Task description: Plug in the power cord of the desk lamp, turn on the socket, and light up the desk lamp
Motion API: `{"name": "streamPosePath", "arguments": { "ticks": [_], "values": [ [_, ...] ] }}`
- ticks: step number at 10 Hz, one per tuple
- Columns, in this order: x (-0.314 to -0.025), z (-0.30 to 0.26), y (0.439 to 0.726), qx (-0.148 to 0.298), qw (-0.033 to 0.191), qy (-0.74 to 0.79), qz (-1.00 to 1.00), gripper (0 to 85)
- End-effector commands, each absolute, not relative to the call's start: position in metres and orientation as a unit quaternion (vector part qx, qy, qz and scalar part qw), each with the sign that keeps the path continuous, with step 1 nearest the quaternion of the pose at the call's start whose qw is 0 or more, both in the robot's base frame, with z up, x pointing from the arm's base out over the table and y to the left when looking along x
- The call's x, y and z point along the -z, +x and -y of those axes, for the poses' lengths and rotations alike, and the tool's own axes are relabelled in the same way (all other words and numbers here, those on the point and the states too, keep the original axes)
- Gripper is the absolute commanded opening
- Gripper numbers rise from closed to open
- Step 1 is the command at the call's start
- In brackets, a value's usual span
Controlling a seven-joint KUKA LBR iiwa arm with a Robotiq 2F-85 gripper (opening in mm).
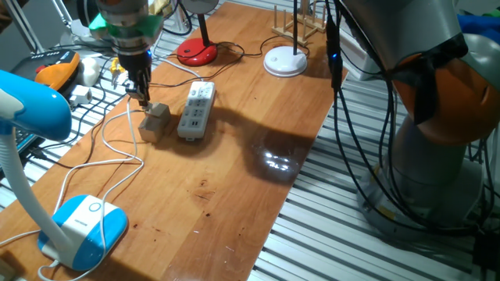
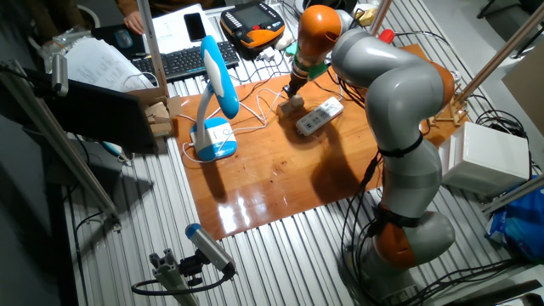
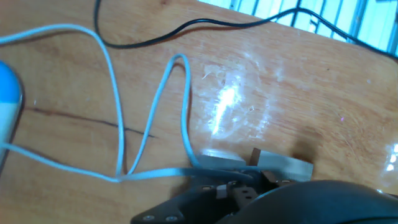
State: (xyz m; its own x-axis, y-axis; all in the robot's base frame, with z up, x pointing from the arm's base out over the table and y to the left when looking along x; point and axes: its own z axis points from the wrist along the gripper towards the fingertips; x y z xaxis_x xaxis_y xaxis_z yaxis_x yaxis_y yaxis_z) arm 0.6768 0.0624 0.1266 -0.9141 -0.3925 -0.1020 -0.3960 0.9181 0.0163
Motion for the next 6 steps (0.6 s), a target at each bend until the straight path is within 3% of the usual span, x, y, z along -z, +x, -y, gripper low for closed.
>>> {"name": "streamPosePath", "arguments": {
  "ticks": [1, 6],
  "values": [
    [-0.128, -0.063, 0.676, -0.018, 0.048, -0.210, -0.976, 0.0],
    [-0.147, -0.068, 0.660, -0.027, 0.024, -0.222, -0.974, 0.0]
  ]
}}
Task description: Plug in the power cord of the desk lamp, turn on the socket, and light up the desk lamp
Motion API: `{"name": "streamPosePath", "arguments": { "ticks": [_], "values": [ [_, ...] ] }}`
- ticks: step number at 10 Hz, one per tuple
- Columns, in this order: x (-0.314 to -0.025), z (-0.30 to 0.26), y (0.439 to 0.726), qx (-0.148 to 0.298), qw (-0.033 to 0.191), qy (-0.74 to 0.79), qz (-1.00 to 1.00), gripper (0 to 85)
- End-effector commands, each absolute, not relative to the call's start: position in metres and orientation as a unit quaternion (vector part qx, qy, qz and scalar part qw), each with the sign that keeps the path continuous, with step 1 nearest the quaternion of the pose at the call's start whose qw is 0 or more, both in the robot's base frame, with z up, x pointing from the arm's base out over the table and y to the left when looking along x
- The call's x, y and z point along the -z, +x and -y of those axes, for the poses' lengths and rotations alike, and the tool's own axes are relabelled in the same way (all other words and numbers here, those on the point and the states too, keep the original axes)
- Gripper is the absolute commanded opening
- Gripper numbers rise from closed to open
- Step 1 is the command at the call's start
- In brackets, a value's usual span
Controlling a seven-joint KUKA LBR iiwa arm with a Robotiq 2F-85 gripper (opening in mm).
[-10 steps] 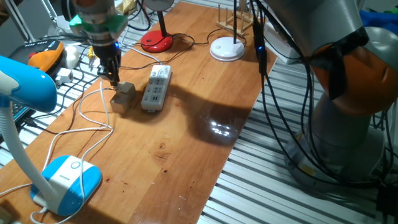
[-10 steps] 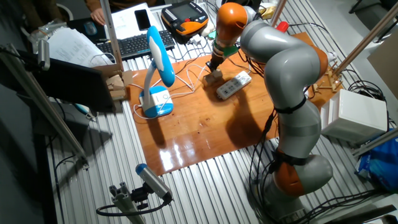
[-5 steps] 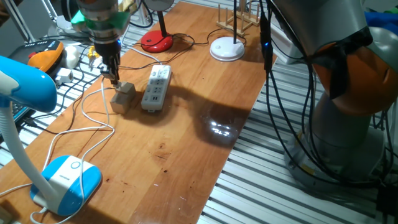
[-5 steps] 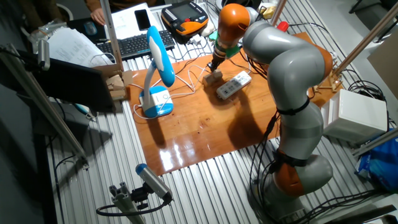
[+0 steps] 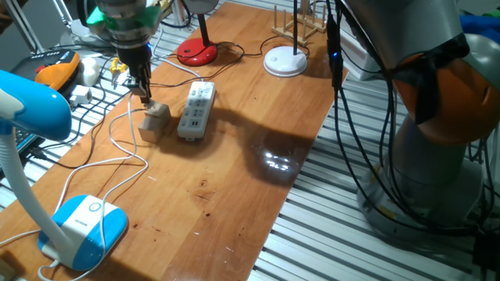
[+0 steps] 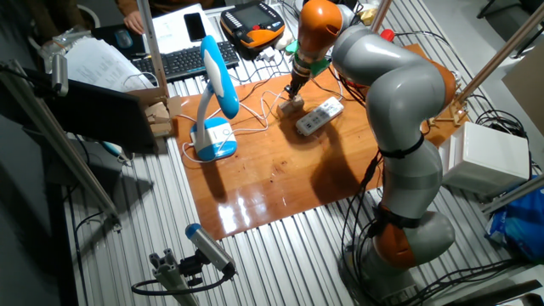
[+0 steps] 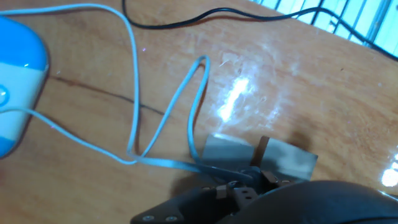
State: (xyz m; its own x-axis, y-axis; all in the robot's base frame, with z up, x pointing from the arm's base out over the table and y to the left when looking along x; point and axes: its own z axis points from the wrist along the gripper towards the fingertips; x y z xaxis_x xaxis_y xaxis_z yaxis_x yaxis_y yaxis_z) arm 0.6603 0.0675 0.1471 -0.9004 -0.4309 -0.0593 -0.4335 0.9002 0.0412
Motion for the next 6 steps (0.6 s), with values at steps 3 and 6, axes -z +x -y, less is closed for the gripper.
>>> {"name": "streamPosePath", "arguments": {
  "ticks": [3, 6],
  "values": [
    [-0.1516, -0.0634, 0.6557, -0.030, 0.023, -0.222, -0.974, 0.0],
    [-0.1559, -0.0627, 0.6504, -0.038, 0.018, -0.171, -0.984, 0.0]
  ]
}}
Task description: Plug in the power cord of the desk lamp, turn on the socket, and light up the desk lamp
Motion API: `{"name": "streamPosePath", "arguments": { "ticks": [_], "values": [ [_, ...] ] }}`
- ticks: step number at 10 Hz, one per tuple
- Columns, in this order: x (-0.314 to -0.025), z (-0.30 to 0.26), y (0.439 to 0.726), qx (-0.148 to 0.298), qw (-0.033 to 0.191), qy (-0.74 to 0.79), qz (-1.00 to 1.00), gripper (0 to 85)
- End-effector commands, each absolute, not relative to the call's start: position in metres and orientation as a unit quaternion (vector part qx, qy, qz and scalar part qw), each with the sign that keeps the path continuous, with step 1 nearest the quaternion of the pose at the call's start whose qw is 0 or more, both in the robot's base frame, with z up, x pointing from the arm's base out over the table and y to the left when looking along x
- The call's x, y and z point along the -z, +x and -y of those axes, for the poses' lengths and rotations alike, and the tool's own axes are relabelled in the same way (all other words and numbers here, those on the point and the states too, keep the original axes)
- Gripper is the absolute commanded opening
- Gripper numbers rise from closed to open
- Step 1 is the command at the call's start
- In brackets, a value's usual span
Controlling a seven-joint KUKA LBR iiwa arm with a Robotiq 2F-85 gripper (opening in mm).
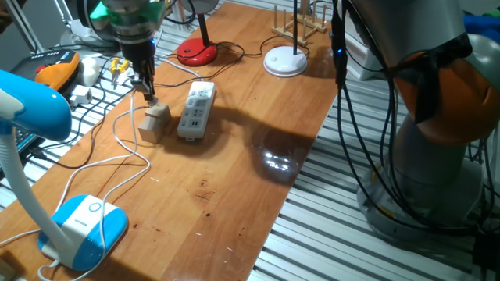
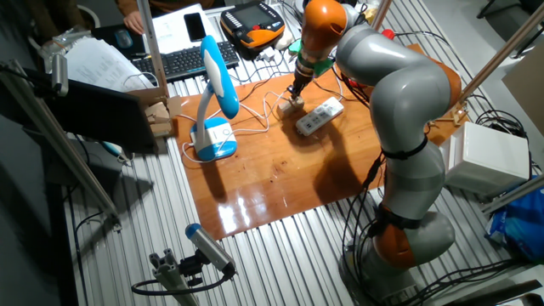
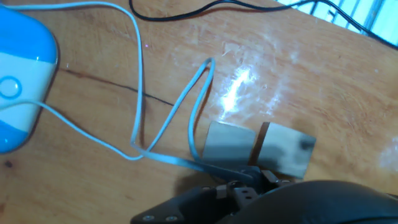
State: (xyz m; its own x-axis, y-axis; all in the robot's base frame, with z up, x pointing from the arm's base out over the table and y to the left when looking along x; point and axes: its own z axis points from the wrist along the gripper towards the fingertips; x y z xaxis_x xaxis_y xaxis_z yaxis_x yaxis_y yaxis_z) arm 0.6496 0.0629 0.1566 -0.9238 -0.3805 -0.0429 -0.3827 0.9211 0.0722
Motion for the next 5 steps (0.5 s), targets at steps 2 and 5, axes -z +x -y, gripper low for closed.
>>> {"name": "streamPosePath", "arguments": {
  "ticks": [2, 5],
  "values": [
    [-0.1601, -0.0631, 0.6444, -0.042, -0.008, -0.034, -0.998, 0.0],
    [-0.1578, -0.0550, 0.6416, -0.050, -0.001, 0.098, -0.994, 0.0]
  ]
}}
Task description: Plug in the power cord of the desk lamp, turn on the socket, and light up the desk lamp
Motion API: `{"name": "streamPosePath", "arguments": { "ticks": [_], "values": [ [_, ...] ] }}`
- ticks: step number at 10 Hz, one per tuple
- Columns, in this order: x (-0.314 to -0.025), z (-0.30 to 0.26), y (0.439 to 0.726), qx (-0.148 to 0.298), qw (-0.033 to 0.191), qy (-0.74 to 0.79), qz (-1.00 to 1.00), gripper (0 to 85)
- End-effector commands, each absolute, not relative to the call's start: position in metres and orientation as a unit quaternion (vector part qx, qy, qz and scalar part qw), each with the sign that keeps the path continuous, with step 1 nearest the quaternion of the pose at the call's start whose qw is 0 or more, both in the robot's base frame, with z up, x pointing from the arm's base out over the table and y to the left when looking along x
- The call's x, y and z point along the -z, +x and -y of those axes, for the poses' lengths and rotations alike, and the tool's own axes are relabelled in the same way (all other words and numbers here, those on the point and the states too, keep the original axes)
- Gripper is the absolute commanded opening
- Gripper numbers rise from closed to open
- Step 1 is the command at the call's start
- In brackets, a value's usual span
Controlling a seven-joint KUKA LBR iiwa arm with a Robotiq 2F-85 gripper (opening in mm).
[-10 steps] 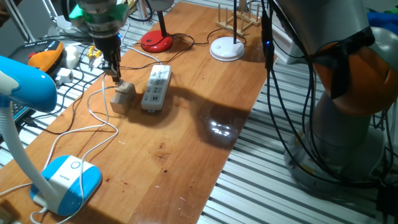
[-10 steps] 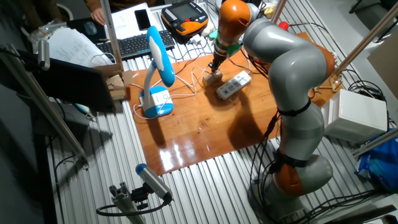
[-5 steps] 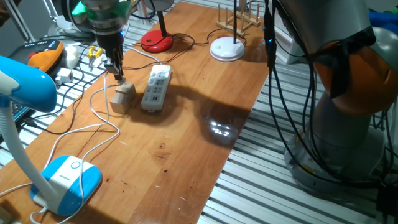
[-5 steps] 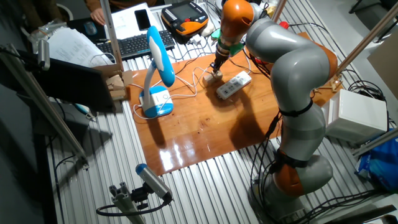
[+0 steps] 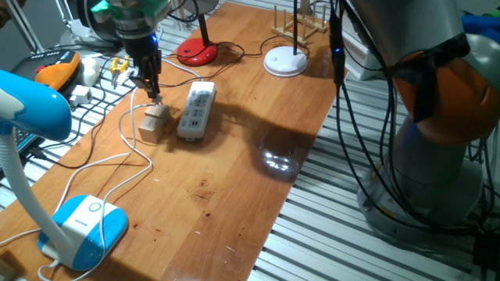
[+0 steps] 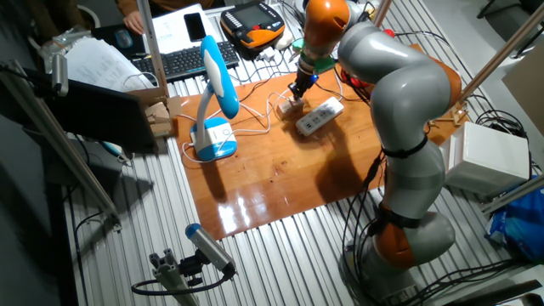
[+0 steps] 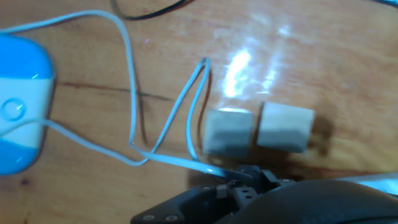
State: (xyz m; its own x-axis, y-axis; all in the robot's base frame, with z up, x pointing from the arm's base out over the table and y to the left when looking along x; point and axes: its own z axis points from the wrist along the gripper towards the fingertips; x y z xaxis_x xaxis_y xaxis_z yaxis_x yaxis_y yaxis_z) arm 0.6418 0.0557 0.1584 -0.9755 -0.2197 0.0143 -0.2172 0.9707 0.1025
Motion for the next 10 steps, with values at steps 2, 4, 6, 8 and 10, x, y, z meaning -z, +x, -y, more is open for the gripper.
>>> {"name": "streamPosePath", "arguments": {
  "ticks": [2, 4, 6, 8, 10],
  "values": [
    [-0.1576, -0.0547, 0.6416, 0.081, 0.028, -0.171, 0.982, 0.0],
    [-0.1576, -0.0547, 0.6416, 0.093, 0.021, -0.245, 0.965, 0.0],
    [-0.1576, -0.0547, 0.6416, 0.079, 0.004, -0.277, 0.958, 0.0],
    [-0.1576, -0.0547, 0.6416, 0.080, 0.009, -0.327, 0.942, 0.0],
    [-0.1576, -0.0547, 0.6416, 0.079, 0.009, -0.379, 0.922, 0.0]
  ]
}}
